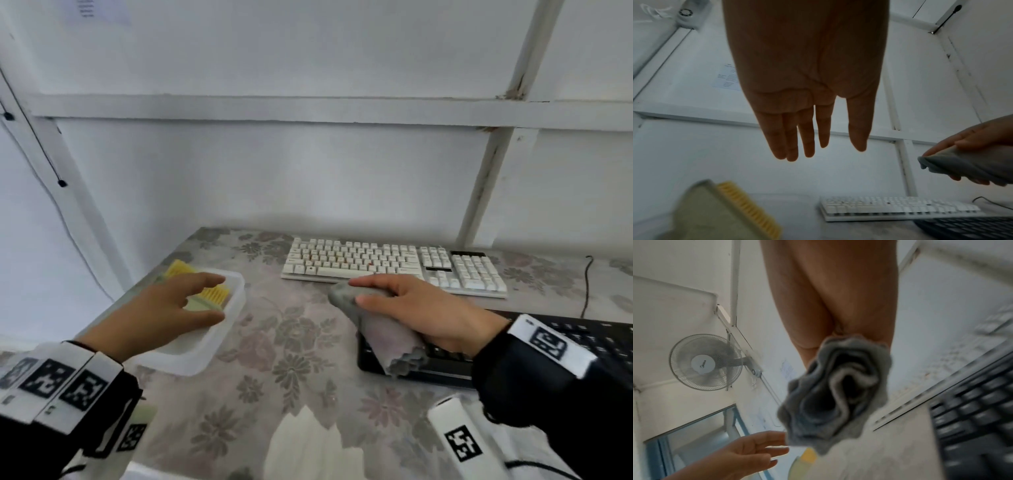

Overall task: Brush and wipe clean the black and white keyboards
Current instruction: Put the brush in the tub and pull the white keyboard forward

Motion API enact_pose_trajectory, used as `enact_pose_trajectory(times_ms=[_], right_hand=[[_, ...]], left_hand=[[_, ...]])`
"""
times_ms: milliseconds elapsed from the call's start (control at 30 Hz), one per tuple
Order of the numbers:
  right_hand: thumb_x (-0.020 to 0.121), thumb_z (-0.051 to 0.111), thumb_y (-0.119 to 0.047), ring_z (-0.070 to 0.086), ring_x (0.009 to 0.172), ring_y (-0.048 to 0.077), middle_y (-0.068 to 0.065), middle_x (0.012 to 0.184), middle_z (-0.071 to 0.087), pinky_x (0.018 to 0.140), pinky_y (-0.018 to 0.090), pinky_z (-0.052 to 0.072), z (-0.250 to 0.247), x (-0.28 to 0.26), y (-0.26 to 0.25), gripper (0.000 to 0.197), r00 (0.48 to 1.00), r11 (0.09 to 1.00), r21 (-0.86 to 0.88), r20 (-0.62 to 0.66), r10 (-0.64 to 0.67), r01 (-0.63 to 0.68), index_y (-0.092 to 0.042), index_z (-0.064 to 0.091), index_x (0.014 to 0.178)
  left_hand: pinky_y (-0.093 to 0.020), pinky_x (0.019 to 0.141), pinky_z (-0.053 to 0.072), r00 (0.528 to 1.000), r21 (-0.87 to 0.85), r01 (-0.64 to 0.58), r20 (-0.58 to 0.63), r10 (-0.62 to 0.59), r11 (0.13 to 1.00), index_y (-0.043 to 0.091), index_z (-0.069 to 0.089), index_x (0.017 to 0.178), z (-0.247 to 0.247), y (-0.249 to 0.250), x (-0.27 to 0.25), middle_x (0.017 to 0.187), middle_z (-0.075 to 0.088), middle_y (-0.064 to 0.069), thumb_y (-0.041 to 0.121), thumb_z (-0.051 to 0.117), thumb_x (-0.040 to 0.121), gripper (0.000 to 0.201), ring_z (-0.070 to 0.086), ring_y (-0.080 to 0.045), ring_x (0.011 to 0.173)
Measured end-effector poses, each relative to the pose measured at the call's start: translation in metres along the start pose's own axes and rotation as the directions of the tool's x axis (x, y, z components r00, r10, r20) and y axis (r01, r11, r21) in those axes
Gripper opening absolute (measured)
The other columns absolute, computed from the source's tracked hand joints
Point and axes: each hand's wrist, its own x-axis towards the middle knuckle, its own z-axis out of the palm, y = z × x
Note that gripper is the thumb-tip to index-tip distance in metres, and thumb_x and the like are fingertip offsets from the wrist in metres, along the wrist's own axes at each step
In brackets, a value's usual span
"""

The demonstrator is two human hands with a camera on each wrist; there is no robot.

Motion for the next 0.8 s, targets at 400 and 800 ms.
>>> enact_pose_trajectory(times_ms=[400,800], right_hand=[[0.091,0.061,-0.011,0.061,0.101,0.020,0.010,0.118,0.060,0.087,0.031,0.054,0.145,0.084,-0.055,0.033,0.999,0.969,0.245,0.014,-0.046,0.041,-0.011,0.055,0.123],[0.084,0.055,-0.018,0.057,0.108,0.028,0.013,0.130,0.047,0.092,0.040,0.053,0.205,0.146,-0.051,0.039,0.988,0.994,0.080,-0.128,0.090,-0.080,-0.012,0.054,0.122]], left_hand=[[-0.030,0.101,0.033,0.977,0.169,0.120,0.157,-0.147,0.978,0.033,0.047,0.130,-0.053,-0.094,0.050,0.142,0.041,0.000,0.021,0.064,0.086,0.049,0.040,-0.020,0.129],[-0.022,0.065,0.049,0.997,-0.221,0.069,0.001,-0.071,0.973,0.025,0.070,0.090,-0.056,-0.118,0.076,0.079,0.058,-0.011,0.000,0.065,0.081,0.027,0.055,-0.018,0.067]])
